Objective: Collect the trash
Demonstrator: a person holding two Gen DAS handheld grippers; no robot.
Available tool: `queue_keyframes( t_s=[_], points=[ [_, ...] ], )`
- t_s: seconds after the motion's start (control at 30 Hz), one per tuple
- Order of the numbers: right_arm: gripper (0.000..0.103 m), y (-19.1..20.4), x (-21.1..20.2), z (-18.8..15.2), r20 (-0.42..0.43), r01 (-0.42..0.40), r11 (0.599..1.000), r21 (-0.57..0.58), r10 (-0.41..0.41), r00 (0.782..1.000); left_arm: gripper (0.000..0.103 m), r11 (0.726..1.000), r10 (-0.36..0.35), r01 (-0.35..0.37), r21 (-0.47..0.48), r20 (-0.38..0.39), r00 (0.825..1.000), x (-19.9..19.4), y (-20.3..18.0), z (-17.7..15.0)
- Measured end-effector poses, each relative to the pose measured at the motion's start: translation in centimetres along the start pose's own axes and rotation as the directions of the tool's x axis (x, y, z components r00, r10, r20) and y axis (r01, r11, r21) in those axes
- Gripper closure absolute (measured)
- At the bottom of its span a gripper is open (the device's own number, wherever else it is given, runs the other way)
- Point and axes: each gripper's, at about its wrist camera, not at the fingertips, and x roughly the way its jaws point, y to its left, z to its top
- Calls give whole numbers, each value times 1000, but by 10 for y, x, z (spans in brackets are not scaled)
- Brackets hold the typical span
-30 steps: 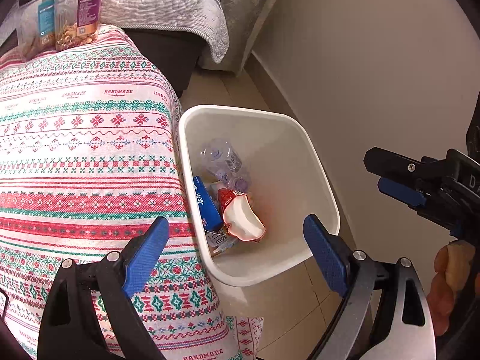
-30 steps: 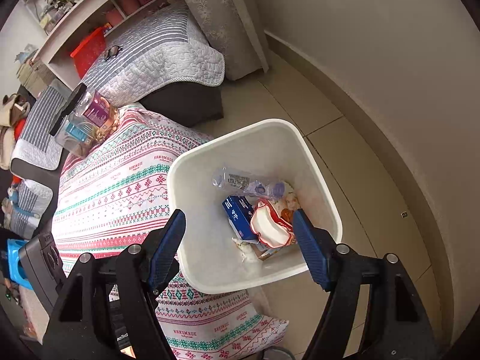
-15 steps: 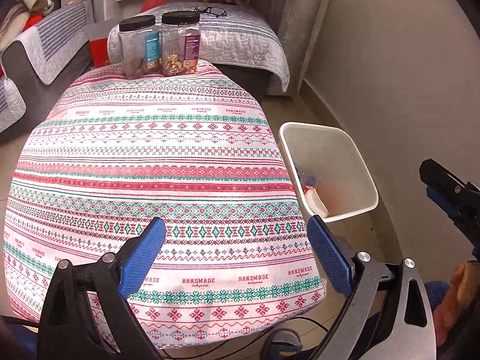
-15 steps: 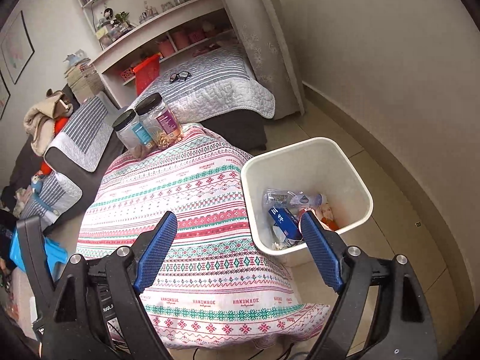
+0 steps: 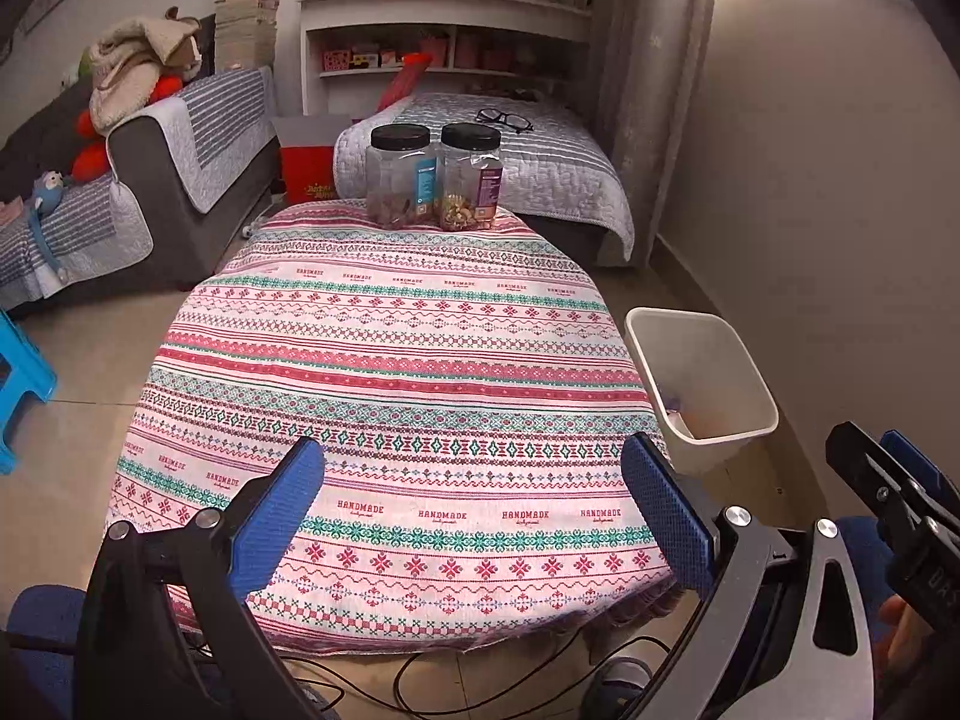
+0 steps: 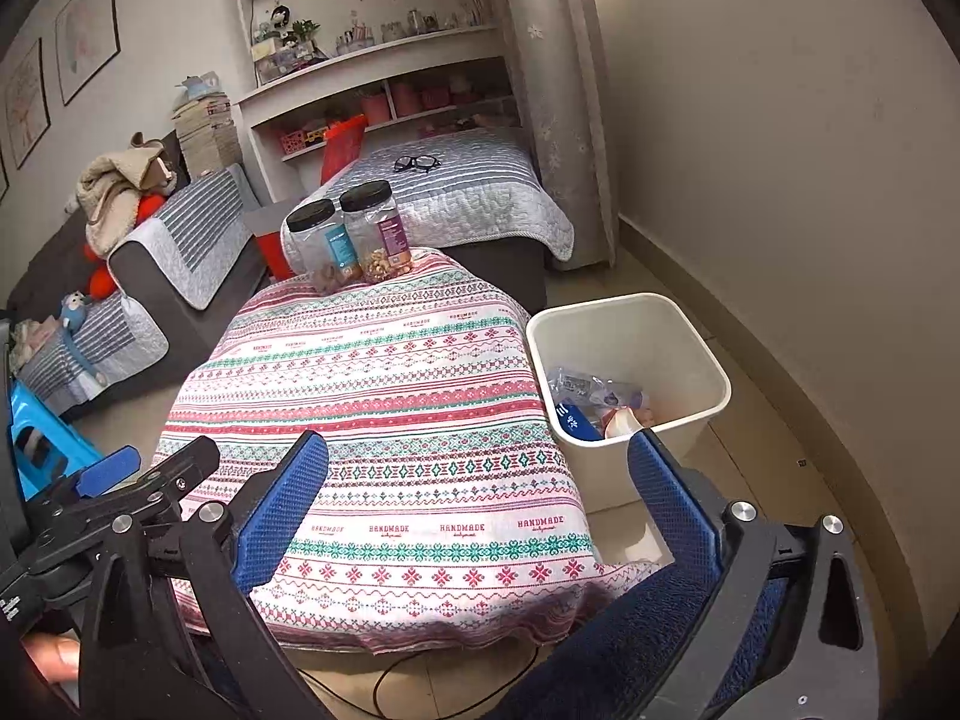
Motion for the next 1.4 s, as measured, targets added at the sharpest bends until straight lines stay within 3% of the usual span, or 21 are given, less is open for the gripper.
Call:
queue_keyframes(
  t_s=[0.23,0.53,1.4],
  points=[
    [7,10,-13,-12,-1,55,998,-3,-55,998,7,1000,20,-21,18,51,999,-15,11,-3],
    [7,19,-9,-17,-12,103,995,-11,-103,995,7,999,11,-12,30,35,999,-6,16,-7],
    [7,14,5,-22,-35,122,993,-4,-122,992,7,999,1,-1,44,4,1000,6,13,-10]
  ],
)
